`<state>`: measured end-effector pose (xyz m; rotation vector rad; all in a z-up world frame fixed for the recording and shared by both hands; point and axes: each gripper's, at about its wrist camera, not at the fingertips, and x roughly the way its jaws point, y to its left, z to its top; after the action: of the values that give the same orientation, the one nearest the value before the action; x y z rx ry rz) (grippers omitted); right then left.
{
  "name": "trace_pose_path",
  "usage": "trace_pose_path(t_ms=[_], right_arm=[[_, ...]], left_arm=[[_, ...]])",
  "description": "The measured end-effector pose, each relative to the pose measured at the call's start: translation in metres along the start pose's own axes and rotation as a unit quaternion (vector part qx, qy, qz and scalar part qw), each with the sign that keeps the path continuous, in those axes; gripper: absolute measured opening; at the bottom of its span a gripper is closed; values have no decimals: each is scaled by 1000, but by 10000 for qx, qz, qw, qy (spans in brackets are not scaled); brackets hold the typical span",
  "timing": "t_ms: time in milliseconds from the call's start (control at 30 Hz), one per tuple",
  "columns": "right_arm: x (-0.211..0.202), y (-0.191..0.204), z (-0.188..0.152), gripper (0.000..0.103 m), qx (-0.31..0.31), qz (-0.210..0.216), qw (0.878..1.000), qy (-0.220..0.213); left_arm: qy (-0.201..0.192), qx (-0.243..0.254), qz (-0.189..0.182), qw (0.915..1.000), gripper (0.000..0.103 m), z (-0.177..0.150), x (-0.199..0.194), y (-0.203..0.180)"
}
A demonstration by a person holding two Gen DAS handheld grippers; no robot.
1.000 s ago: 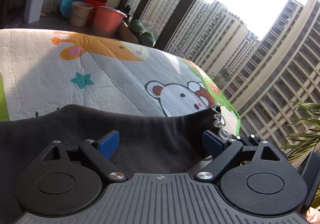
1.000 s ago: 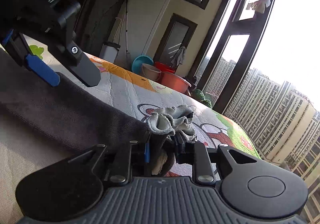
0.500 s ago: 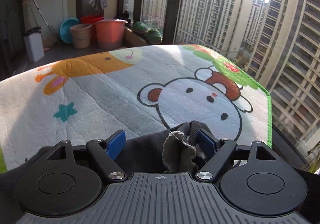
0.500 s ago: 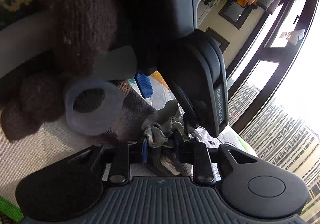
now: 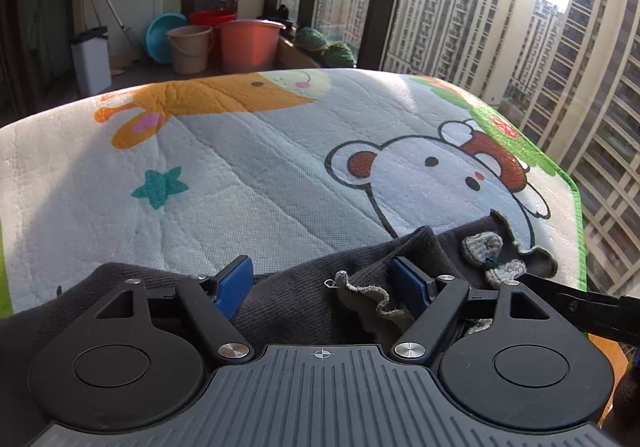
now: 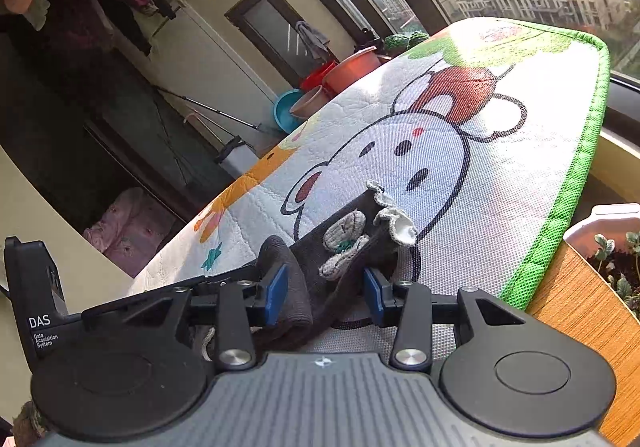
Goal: Fold clothes
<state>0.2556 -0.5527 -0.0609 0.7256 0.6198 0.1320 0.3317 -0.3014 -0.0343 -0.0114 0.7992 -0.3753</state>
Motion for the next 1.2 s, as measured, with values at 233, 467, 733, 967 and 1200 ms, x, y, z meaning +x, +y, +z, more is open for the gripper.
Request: trace_pose_path(t_ms=[233, 467, 733, 967, 1200], right_arm=[[18, 10, 2, 45, 90, -428, 9984, -358], [18, 41, 10, 12, -823, -600, 9938, -450], [8, 139, -59, 11, -4104, -594, 9092, -366], [18, 159, -108, 13, -5549, -888, 8264, -350], [12, 155, -109, 14, -5624, -849, 8218, -340]], left_arm=[[6, -424, -388, 9984, 82, 1, -7, 16], [2, -912, -738, 9931, 86, 5, -17, 31], [-363, -1047, -981, 9890, 93, 19, -50, 42], [-230, -169, -1241, 9919, 94, 14, -47, 5], [-127, 75, -101, 9998, 95, 5, -22, 1]])
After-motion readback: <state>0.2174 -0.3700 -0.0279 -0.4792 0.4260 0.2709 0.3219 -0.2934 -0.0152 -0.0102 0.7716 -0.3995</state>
